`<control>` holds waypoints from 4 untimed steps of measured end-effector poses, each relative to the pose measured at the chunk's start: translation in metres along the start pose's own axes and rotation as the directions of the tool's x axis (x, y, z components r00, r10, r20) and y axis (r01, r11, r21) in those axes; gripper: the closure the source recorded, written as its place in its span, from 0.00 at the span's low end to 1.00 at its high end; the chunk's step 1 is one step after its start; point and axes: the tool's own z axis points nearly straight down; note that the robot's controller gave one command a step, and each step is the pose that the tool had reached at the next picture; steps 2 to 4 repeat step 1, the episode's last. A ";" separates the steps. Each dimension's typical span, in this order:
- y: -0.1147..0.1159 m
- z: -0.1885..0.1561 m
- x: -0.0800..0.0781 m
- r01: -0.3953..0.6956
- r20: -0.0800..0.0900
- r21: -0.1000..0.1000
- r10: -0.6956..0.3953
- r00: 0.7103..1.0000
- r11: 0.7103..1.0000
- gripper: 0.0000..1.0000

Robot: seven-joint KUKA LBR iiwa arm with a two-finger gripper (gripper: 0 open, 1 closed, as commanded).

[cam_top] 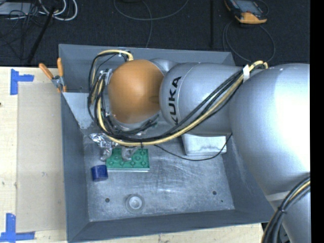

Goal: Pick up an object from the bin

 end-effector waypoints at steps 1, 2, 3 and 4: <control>-0.001 -0.017 -0.001 -0.007 0.009 -0.004 0.007 1.000 1.000 1.00; -0.001 -0.017 -0.001 -0.007 0.009 -0.004 0.007 1.000 1.000 1.00; -0.001 -0.017 -0.001 -0.007 0.009 -0.004 0.007 1.000 1.000 1.00; -0.001 -0.017 -0.001 -0.007 0.009 -0.004 0.007 1.000 1.000 1.00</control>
Offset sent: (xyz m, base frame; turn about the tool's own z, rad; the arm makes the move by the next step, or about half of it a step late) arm 0.0002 0.0000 0.0162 0.0000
